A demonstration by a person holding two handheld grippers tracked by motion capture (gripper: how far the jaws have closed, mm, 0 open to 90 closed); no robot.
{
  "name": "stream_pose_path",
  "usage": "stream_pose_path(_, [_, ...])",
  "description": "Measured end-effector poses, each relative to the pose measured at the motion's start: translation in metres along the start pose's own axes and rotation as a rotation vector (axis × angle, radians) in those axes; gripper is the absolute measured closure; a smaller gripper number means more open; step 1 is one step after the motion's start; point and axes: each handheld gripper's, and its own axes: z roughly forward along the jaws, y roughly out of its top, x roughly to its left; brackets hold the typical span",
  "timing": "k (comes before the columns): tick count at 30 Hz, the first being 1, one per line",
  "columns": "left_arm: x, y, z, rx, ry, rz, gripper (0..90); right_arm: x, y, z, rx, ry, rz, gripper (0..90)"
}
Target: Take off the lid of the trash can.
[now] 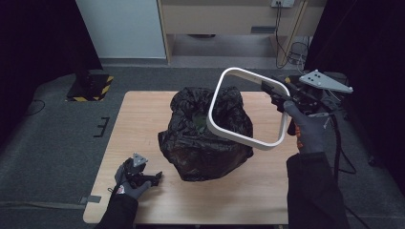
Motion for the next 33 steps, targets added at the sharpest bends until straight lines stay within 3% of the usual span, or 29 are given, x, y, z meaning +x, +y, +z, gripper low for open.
stream_pose_path(22, [0.0,0.0,0.0,0.002,0.003,-0.003,0.0,-0.038,-0.024,-0.056,-0.032,-0.102,0.019,57.4])
stream_pose_path(33, [0.0,0.0,0.0,0.004,0.004,-0.004,0.0,-0.049,-0.048,-0.076,-0.021,-0.113,0.018,57.3])
